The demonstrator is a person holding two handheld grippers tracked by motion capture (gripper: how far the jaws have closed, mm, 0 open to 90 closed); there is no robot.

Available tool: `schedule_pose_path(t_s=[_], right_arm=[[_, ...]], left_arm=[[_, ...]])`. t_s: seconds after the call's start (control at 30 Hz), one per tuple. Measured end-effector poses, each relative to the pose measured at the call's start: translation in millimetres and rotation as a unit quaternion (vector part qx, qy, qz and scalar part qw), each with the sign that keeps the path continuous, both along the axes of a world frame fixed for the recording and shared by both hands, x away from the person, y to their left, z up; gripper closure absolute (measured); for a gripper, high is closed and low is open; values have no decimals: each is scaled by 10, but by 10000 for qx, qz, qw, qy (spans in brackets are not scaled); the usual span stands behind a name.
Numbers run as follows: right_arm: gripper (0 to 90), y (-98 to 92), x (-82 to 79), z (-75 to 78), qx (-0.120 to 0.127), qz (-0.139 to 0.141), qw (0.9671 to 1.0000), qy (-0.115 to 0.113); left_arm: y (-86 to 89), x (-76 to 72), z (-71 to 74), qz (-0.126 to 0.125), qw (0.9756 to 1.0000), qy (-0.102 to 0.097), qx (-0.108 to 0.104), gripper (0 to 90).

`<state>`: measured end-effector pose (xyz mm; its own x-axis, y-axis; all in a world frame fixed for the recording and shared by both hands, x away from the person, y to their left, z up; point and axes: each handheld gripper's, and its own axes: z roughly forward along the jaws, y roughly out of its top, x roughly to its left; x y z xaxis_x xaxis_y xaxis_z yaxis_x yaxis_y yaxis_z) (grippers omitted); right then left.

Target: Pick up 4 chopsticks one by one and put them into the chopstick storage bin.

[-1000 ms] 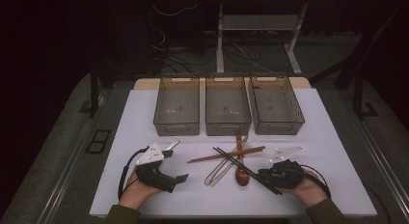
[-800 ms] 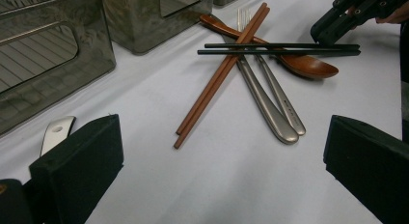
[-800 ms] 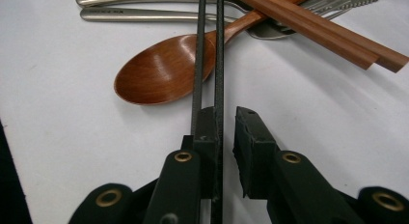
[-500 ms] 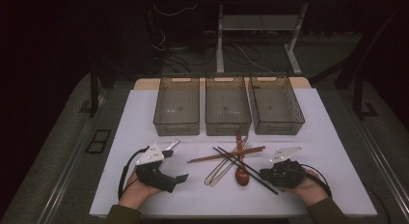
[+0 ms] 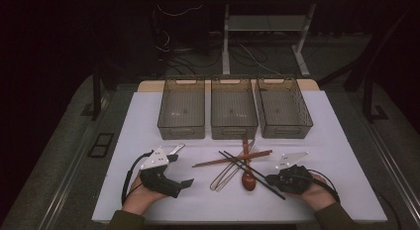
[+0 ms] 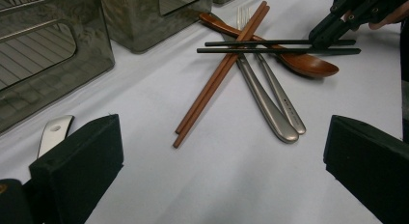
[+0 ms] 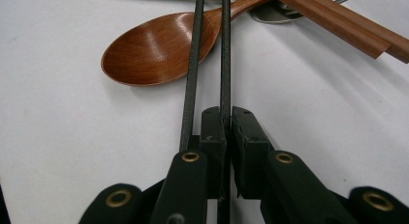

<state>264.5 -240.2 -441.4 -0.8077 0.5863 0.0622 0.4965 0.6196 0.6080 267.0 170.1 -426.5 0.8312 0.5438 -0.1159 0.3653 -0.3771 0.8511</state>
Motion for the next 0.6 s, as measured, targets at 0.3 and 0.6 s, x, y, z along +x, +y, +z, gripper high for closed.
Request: schedule_pose_path(t_s=[0.3,0.6], right_arm=[[841,-6,8,-3,15,13,10000,17],[850,-14,20,3,23,82,10000,32]], left_arm=[[0,2,-4,-6,10000,-1,8,0],[2,5,-5,-11,10000,2,13,0]])
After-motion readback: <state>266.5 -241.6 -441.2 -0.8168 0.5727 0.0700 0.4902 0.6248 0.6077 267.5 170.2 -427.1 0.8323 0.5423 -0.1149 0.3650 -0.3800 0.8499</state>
